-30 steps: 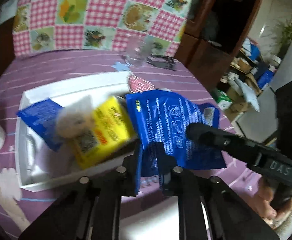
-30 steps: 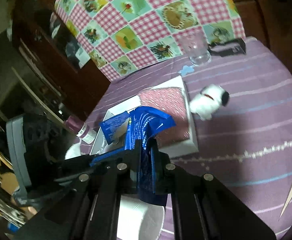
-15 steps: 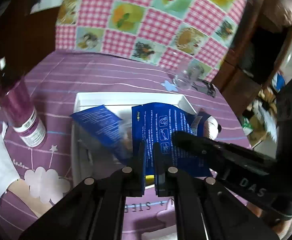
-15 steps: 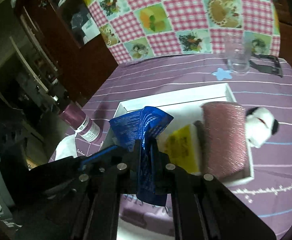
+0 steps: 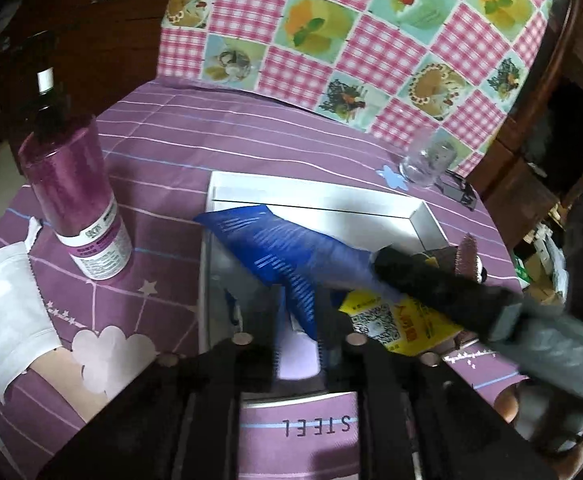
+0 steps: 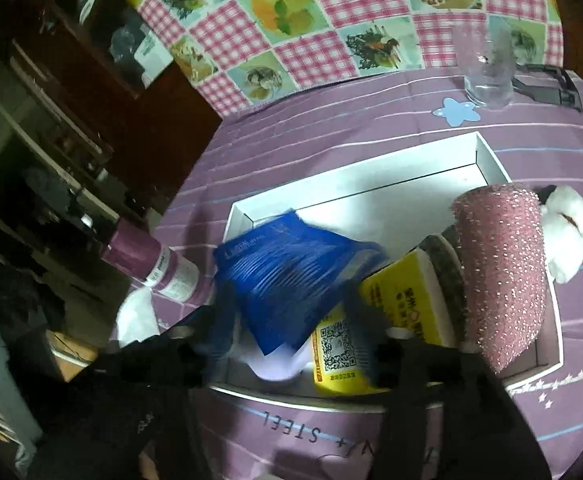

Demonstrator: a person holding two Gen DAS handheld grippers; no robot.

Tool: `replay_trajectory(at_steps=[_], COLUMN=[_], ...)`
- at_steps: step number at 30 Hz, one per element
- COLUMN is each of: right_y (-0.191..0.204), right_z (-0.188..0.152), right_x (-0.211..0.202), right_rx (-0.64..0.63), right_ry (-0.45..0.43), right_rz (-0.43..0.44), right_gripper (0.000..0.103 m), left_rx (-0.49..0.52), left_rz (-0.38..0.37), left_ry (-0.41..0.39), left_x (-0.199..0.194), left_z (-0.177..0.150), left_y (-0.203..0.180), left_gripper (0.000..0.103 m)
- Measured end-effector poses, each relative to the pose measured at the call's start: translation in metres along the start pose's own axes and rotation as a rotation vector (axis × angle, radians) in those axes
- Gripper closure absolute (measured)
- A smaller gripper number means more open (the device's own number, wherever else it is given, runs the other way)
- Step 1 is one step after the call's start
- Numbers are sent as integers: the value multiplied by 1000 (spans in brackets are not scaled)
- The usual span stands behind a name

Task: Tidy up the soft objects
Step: 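Move the right tool to the white-and-black plush dog beside the tray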

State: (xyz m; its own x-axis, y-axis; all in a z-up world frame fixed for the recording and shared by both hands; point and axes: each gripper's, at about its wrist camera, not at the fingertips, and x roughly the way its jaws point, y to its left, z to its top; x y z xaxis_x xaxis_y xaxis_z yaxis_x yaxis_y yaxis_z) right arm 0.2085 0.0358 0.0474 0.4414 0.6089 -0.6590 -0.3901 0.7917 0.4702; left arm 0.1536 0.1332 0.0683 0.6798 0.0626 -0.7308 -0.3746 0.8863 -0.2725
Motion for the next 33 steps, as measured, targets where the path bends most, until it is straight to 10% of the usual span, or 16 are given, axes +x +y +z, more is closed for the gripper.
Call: replay_trajectory(at_steps=[6,26,33], right_y=[6,-72,-126], right_z=[2,53,55], right_x=[-23,-101,-92], right_rx=[-38,91,196], right_ry=[-84,-178,-40], right_rz=[-21,-107,-249], right_gripper=[33,33,37], left_rx=[-2,96,215], left_rz=[-4,-75,40], left_ry=[-13,29,32], left_x=[-4,3,19], left_z=[1,-11,-29], left_y=[-2,-49,-81], left_gripper=[60,57,57])
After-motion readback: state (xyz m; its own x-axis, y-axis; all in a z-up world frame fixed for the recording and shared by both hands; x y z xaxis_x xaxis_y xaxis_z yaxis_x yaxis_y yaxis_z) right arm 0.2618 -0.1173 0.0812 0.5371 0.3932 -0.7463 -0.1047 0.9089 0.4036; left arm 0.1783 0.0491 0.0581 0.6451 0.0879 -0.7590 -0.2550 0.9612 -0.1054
